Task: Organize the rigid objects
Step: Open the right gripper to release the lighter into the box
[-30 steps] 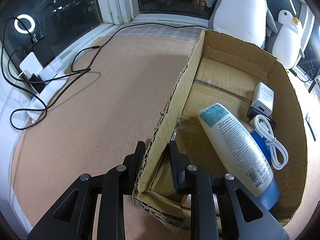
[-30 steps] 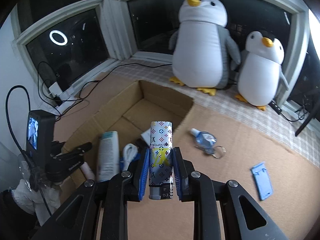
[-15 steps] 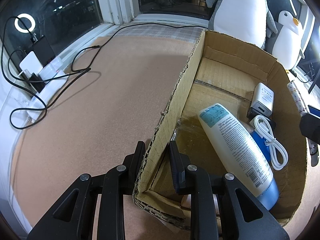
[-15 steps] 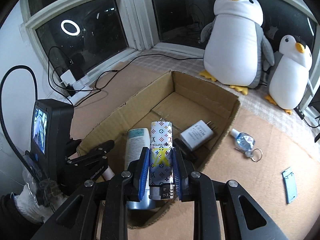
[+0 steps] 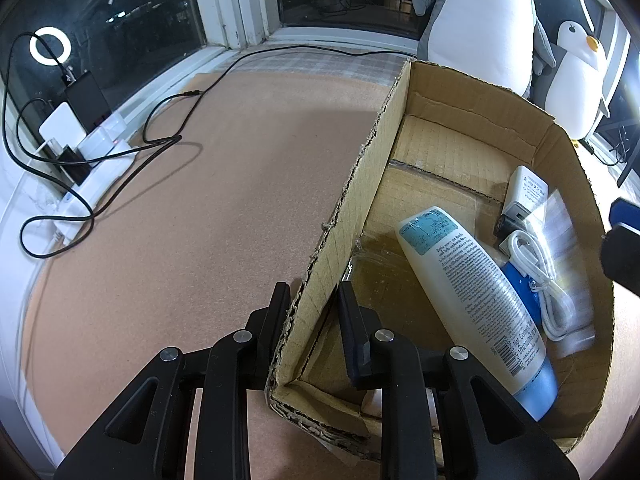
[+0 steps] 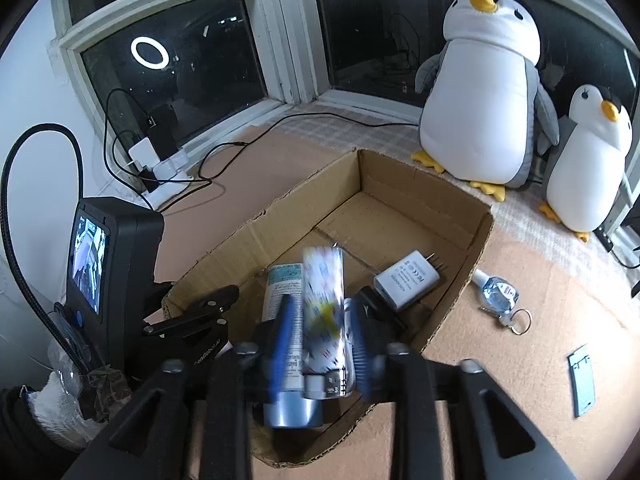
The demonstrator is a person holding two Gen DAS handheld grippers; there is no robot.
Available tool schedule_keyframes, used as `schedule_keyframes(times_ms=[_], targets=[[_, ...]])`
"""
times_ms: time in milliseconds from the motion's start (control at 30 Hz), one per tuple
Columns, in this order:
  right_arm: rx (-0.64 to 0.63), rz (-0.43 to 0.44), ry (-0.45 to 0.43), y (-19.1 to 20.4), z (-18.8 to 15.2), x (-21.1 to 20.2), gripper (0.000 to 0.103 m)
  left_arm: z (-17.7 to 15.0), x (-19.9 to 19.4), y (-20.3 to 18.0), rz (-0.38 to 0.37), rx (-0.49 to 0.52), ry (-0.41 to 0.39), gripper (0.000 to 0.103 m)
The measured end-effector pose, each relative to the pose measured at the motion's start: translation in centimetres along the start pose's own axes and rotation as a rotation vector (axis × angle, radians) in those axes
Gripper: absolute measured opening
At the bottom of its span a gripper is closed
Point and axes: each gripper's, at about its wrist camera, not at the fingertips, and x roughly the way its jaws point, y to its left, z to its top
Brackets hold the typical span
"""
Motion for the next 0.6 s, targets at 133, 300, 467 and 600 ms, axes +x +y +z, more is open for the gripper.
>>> schedule_keyframes(times_ms=[133, 300, 467, 600], targets=[[-0.012, -0.010, -0.018, 0.1, 0.2, -0.4, 0.045, -0.1, 0.0, 0.0, 0.000, -0.001, 0.000, 0.021], [-0.006, -0.028, -0.031, -0.1, 0.3, -0.8, 0.055, -0.1, 0.0, 0.1, 0.000, 0.000, 0.000, 0.021], [-0.002, -0.040, -0.034, -0.7, 0.3, -1.2, 0.059, -0.1, 0.0, 0.1, -0.001, -0.001, 0.000, 0.021], [0.000, -0.057, -0.037, -1.7, -0.1, -1.5, 0.061, -0.1, 0.0, 0.1, 0.000, 0.000, 0.000, 0.021]])
